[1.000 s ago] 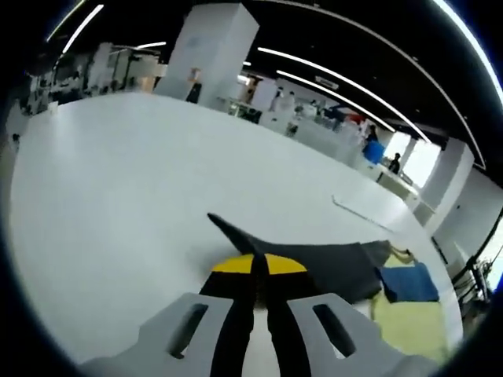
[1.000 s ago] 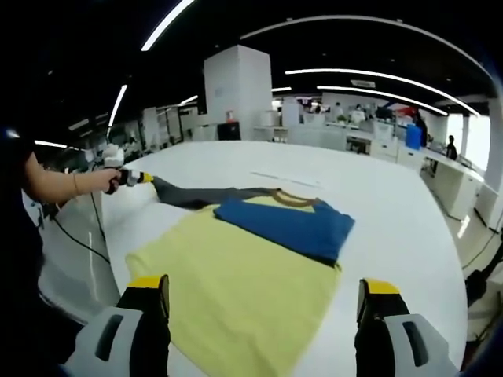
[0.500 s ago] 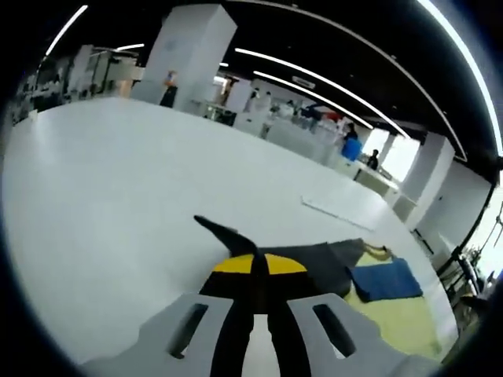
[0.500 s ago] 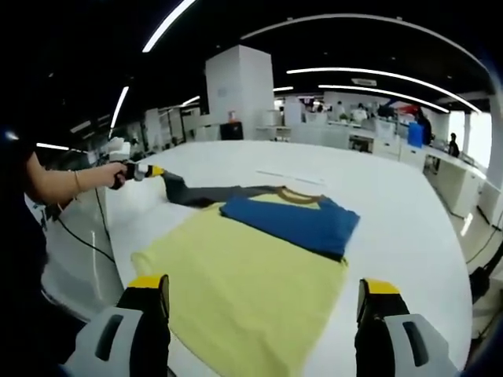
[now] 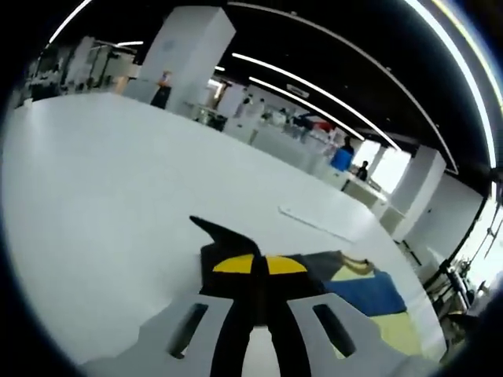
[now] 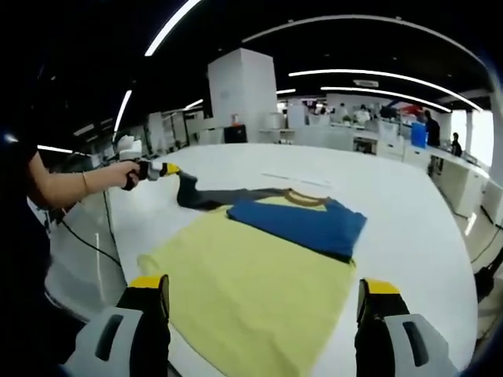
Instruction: Fold the garment on the visible template until the final outline fits inside the template.
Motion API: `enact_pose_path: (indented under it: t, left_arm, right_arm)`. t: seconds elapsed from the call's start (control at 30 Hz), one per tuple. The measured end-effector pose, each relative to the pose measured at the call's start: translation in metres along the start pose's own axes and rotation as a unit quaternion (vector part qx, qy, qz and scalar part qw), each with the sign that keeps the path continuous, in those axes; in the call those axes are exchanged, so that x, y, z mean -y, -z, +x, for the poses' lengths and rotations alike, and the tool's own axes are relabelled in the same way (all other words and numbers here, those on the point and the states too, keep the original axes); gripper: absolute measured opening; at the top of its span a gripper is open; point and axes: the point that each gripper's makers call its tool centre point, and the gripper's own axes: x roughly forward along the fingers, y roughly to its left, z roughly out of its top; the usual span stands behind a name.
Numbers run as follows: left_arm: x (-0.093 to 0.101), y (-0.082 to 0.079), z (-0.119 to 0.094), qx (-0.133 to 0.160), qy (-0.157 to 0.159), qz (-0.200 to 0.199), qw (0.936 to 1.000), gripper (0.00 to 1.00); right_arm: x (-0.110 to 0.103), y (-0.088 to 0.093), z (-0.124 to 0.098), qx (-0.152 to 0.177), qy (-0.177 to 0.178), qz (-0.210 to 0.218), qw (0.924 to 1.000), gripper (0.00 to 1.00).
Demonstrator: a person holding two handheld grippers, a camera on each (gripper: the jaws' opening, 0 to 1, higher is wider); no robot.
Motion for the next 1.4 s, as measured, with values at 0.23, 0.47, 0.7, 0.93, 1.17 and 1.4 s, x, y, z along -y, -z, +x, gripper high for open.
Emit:
enact_pose_path:
  t: [0.23,0.47,0.7,0.93,1.17,1.4]
  left_arm:
    - [0.016,0.007,0.006,-0.001,0.012,-0.005,0.9999,0.01]
    - [0.037,0.014,0.013,-0.011,0.032,0.007,0.9994,0.01]
    - [0.054,0.021,0.022,-0.024,0.048,0.026,0.9982,0.01]
    - [0.069,0.025,0.031,-0.031,0.06,0.031,0.9972,0.01]
    - [0.093,0.028,0.043,-0.036,0.081,0.038,0.9954,0.01]
    - [0.118,0.035,0.052,-0.05,0.1,0.058,0.9921,0.0]
  right_arm:
    - [0.0,0.001,0.0,0.001,-0.002,0.002,1.0,0.99]
    - [-0.005,0.004,0.005,0.0,-0.009,0.003,1.0,0.99]
    - [-0.009,0.005,0.008,-0.002,-0.016,0.004,0.9999,0.99]
    - [-0.009,0.006,0.01,-0.004,-0.018,0.004,0.9998,0.99]
    - [-0.009,0.008,0.011,-0.004,-0.02,0.006,0.9998,0.99]
    - [-0.009,0.01,0.013,-0.006,-0.025,0.007,0.9996,0.99]
